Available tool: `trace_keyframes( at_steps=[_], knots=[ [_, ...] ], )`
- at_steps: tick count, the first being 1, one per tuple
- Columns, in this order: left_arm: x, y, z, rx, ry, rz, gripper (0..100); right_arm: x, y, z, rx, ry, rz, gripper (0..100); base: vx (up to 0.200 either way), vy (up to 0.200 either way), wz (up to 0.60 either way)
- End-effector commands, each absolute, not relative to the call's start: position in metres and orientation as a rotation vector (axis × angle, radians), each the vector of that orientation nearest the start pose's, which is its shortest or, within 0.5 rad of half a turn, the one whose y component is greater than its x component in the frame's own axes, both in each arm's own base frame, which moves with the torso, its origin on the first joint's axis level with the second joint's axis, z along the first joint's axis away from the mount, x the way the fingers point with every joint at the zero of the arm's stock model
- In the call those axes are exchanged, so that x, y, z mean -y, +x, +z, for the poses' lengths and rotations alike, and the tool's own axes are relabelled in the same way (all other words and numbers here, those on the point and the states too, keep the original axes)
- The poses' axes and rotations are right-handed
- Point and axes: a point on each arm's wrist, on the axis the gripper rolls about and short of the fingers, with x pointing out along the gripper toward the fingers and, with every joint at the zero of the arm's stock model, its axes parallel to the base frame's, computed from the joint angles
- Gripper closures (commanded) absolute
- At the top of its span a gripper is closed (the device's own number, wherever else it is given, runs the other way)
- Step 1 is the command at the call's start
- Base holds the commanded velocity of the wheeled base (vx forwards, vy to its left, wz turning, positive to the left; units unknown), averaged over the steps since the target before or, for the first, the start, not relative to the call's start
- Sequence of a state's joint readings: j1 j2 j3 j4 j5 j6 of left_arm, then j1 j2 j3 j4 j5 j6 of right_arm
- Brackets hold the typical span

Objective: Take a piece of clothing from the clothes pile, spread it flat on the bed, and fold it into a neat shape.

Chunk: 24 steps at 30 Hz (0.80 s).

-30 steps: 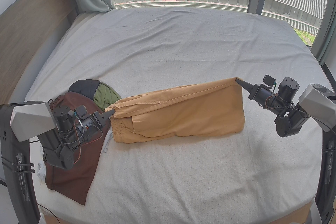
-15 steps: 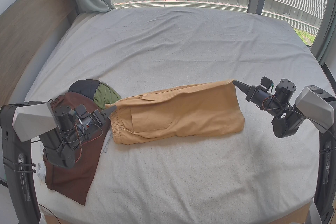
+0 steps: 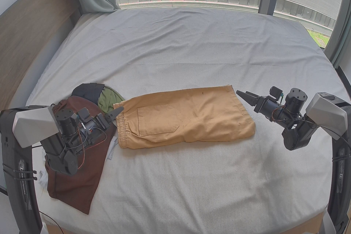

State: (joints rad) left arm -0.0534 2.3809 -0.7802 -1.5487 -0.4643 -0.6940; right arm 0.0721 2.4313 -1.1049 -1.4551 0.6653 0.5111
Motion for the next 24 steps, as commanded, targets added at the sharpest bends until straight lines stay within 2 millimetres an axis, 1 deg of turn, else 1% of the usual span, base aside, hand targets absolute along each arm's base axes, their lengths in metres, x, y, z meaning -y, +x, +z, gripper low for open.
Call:
trace_keyframes(
  at_steps=[1, 3, 4, 5, 7, 10, 12, 15, 19, 20, 24],
  knots=[
    [0.032, 0.383, 0.034, -0.217, -0.688, -0.489, 0, -0.046, 0.422, 0.061, -0.077, 0.451, 0.755, 0, 0.0, 0.0, 0.0],
    [0.033, 0.381, 0.037, -0.214, -0.687, -0.494, 0, -0.046, 0.412, 0.06, -0.091, 0.457, 0.753, 0, 0.0, 0.0, 0.0],
    [0.033, 0.381, 0.037, -0.215, -0.687, -0.493, 0, -0.046, 0.411, 0.06, -0.092, 0.457, 0.753, 0, 0.0, 0.0, 0.0],
    [0.033, 0.379, 0.04, -0.211, -0.686, -0.495, 0, -0.048, 0.401, 0.058, -0.115, 0.463, 0.754, 0, 0.0, 0.0, 0.0],
    [0.033, 0.378, 0.043, -0.207, -0.686, -0.5, 0, -0.051, 0.39, 0.055, -0.142, 0.469, 0.757, 0, 0.0, 0.0, 0.0],
    [0.033, 0.378, 0.045, -0.201, -0.685, -0.502, 0, -0.051, 0.38, 0.058, -0.159, 0.469, 0.754, 0, 0.0, 0.0, 0.0],
    [0.033, 0.377, 0.046, -0.201, -0.685, -0.502, 0, -0.05, 0.367, 0.063, -0.173, 0.475, 0.733, 0, 0.0, 0.0, 0.0],
    [0.033, 0.374, 0.053, -0.194, -0.707, -0.508, 0, -0.055, 0.353, 0.066, -0.193, 0.49, 0.698, 0, 0.0, 0.0, 0.0],
    [0.035, 0.37, 0.059, -0.196, -0.727, -0.517, 0, -0.056, 0.351, 0.067, -0.19, 0.488, 0.694, 0, 0.0, 0.0, 0.0],
    [0.036, 0.368, 0.063, -0.194, -0.733, -0.523, 0, -0.058, 0.349, 0.07, -0.187, 0.487, 0.701, 0, 0.0, 0.0, 0.0],
    [0.041, 0.363, 0.067, -0.197, -0.731, -0.54, 0, -0.061, 0.345, 0.071, -0.193, 0.489, 0.699, 0, 0.0, 0.0, 0.0]
  ],
)
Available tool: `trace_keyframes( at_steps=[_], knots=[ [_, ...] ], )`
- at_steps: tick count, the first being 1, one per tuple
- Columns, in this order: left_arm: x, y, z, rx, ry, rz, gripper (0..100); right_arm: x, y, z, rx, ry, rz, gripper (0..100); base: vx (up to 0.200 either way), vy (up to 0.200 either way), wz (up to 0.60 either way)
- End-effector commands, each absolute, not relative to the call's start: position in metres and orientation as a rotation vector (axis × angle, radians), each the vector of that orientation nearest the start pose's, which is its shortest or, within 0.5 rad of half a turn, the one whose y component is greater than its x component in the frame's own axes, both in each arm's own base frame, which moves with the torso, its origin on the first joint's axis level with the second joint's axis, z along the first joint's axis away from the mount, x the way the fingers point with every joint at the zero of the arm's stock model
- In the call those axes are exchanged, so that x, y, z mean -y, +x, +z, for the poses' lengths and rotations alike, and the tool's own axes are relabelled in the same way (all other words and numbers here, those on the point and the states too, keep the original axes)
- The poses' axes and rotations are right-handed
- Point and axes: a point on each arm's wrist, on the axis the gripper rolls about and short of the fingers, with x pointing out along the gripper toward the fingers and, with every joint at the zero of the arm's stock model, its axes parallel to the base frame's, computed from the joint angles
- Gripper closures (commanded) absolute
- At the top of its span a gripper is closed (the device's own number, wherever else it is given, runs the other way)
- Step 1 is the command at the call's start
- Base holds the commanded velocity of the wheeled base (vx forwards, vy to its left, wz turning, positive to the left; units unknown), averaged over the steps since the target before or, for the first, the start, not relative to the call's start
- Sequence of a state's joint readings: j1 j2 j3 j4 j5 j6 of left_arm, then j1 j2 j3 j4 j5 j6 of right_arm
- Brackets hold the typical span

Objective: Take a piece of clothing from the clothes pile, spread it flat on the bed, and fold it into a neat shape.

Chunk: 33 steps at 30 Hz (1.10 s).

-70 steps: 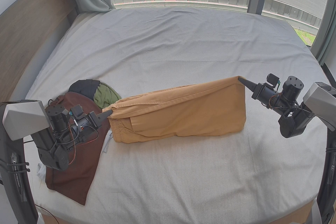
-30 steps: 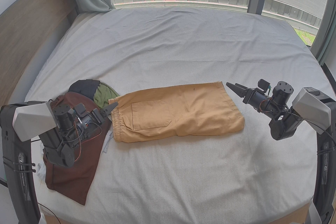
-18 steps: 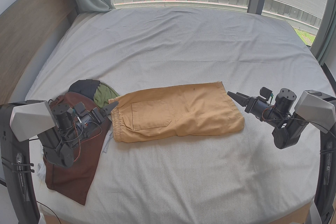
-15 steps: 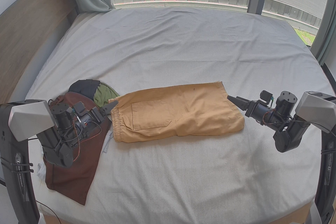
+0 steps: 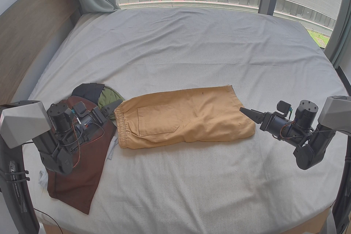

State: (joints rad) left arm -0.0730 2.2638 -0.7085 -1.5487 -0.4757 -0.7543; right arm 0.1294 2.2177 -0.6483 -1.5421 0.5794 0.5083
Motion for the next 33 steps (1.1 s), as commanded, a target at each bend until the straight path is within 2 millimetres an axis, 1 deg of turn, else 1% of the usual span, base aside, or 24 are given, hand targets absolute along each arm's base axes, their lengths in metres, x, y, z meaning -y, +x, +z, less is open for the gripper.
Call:
trace_keyframes(
  at_steps=[1, 3, 7, 12, 22, 26, 33],
  knots=[
    [0.043, 0.362, 0.067, -0.2, -0.731, -0.544, 0, -0.063, 0.345, 0.07, -0.197, 0.49, 0.702, 0, 0.0, 0.0, 0.0],
    [0.049, 0.359, 0.067, -0.212, -0.73, -0.558, 0, -0.065, 0.344, 0.068, -0.205, 0.49, 0.704, 0, 0.0, 0.0, 0.0],
    [0.054, 0.354, 0.066, -0.23, -0.728, -0.571, 0, -0.07, 0.341, 0.064, -0.227, 0.491, 0.708, 0, 0.0, 0.0, 0.0],
    [0.058, 0.35, 0.064, -0.251, -0.727, -0.588, 0, -0.079, 0.338, 0.06, -0.245, 0.492, 0.723, 0, 0.0, 0.0, 0.0],
    [0.064, 0.346, 0.06, -0.281, -0.727, -0.6, 0, -0.088, 0.336, 0.048, -0.286, 0.495, 0.72, 0, 0.0, 0.0, 0.0],
    [0.064, 0.346, 0.057, -0.291, -0.727, -0.601, 0, -0.094, 0.331, 0.044, -0.312, 0.494, 0.734, 0, 0.0, 0.0, 0.0],
    [0.067, 0.343, 0.056, -0.304, -0.728, -0.609, 0, -0.095, 0.33, 0.024, -0.375, 0.5, 0.717, 0, 0.0, 0.0, 0.0]
  ],
)
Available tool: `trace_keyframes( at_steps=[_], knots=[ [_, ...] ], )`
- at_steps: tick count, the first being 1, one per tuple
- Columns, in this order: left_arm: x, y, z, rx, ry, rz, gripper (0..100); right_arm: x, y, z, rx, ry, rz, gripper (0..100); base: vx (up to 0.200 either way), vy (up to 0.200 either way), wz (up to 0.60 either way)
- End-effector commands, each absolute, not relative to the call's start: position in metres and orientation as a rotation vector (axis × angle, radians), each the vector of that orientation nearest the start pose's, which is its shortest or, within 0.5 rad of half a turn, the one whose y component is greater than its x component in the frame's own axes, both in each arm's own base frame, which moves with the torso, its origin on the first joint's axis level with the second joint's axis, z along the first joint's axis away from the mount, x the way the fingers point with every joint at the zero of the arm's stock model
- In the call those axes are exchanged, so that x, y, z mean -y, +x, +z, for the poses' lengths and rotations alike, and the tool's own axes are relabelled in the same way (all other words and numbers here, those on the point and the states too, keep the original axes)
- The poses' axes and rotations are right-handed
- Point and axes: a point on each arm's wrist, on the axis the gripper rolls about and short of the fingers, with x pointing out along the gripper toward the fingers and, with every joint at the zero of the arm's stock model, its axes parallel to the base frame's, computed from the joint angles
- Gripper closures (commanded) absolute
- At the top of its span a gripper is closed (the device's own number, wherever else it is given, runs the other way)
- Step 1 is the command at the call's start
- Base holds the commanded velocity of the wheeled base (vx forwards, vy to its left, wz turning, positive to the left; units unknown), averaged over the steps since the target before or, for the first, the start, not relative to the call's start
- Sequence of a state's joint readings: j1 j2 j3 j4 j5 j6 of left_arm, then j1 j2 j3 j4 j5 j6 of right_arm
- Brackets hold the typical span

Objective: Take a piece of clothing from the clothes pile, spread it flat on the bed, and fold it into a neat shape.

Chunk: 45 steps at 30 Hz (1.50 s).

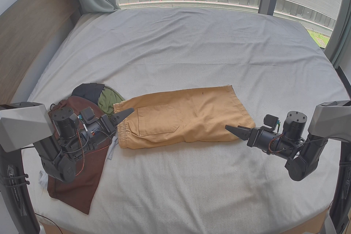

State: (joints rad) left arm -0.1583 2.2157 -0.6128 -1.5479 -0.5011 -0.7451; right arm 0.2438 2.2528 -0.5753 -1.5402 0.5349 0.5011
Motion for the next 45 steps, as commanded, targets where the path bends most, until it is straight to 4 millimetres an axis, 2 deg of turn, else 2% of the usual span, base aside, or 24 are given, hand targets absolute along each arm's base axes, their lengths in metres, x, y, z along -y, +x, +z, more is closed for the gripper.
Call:
trace_keyframes(
  at_steps=[1, 19, 36, 45],
  knots=[
    [0.067, 0.343, 0.056, -0.304, -0.728, -0.609, 0, -0.095, 0.33, 0.021, -0.384, 0.501, 0.714, 0, 0.0, 0.0, 0.0],
    [0.066, 0.344, 0.055, -0.294, -0.696, -0.609, 0, -0.097, 0.334, -0.006, -0.449, 0.508, 0.689, 0, 0.0, 0.0, 0.0],
    [0.065, 0.344, 0.055, -0.291, -0.692, -0.607, 0, -0.1, 0.342, -0.021, -0.464, 0.512, 0.664, 0, 0.0, 0.0, 0.0],
    [0.063, 0.346, 0.04, -0.259, -0.487, -0.607, 0, -0.102, 0.351, -0.04, -0.471, 0.513, 0.618, 0, 0.0, 0.0, 0.0]
  ],
)
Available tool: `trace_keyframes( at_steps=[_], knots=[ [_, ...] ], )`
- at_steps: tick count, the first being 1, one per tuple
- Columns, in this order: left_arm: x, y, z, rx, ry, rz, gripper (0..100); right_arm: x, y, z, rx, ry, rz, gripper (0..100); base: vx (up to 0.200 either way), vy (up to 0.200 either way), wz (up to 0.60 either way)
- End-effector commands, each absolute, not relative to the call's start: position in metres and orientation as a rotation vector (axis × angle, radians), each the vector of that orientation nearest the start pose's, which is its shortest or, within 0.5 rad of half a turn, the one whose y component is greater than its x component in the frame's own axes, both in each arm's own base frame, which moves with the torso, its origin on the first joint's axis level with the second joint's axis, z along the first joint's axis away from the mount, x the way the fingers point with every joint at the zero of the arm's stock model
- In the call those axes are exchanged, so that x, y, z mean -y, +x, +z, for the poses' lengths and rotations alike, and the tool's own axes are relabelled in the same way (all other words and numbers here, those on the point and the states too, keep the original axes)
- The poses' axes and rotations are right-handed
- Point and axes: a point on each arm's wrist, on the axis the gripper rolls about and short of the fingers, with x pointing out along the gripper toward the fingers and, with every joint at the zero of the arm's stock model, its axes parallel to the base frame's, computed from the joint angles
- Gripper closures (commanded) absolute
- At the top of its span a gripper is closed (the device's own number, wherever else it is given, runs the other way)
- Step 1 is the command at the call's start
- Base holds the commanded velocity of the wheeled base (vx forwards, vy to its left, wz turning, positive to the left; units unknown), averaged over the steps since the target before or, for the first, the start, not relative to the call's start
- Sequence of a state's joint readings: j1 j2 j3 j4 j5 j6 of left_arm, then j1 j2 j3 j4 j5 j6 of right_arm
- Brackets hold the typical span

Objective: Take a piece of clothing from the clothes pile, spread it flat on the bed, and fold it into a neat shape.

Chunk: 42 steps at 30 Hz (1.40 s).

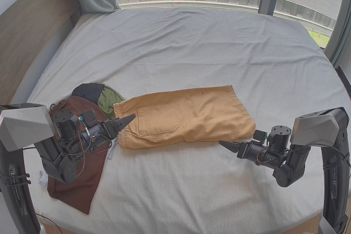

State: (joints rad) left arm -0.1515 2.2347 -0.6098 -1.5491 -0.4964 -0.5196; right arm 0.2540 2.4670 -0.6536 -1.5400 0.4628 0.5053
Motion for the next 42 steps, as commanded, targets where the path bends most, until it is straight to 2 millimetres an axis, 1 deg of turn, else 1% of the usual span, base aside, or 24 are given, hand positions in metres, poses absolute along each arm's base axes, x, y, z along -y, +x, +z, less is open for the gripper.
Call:
trace_keyframes(
  at_steps=[1, 9, 12, 13, 19, 25, 28, 30, 36, 42],
  knots=[
    [0.063, 0.346, 0.04, -0.255, -0.474, -0.607, 0, -0.102, 0.351, -0.041, -0.473, 0.513, 0.617, 0, 0.0, 0.0, 0.0],
    [0.062, 0.348, 0.04, -0.21, -0.355, -0.619, 0, -0.105, 0.356, -0.044, -0.463, 0.513, 0.617, 0, 0.0, 0.0, 0.0],
    [0.062, 0.347, 0.04, -0.195, -0.31, -0.623, 0, -0.107, 0.36, -0.047, -0.454, 0.515, 0.608, 0, 0.0, 0.0, 0.0],
    [0.062, 0.348, 0.041, -0.177, -0.268, -0.624, 0, -0.108, 0.362, -0.05, -0.453, 0.519, 0.604, 0, 0.0, 0.0, 0.0],
    [0.063, 0.35, 0.044, -0.13, -0.165, -0.629, 0, -0.11, 0.365, -0.048, -0.452, 0.558, 0.602, 0, 0.0, 0.0, 0.0],
    [0.063, 0.35, 0.045, -0.124, -0.158, -0.628, 0, -0.118, 0.369, -0.044, -0.446, 0.605, 0.617, 0, 0.0, 0.0, 0.0],
    [0.063, 0.35, 0.045, -0.123, -0.158, -0.626, 0, -0.123, 0.375, -0.041, -0.422, 0.632, 0.593, 0, 0.0, 0.0, 0.0],
    [0.063, 0.35, 0.045, -0.123, -0.158, -0.628, 0, -0.129, 0.379, -0.043, -0.409, 0.654, 0.578, 0, 0.0, 0.0, 0.0],
    [0.063, 0.35, 0.045, -0.125, -0.158, -0.629, 0, -0.133, 0.388, -0.052, -0.403, 0.694, 0.563, 0, 0.0, 0.0, 0.0],
    [0.064, 0.35, 0.046, -0.124, -0.159, -0.631, 0, -0.138, 0.39, -0.049, -0.397, 0.725, 0.573, 0, 0.0, 0.0, 0.0]
  ],
)
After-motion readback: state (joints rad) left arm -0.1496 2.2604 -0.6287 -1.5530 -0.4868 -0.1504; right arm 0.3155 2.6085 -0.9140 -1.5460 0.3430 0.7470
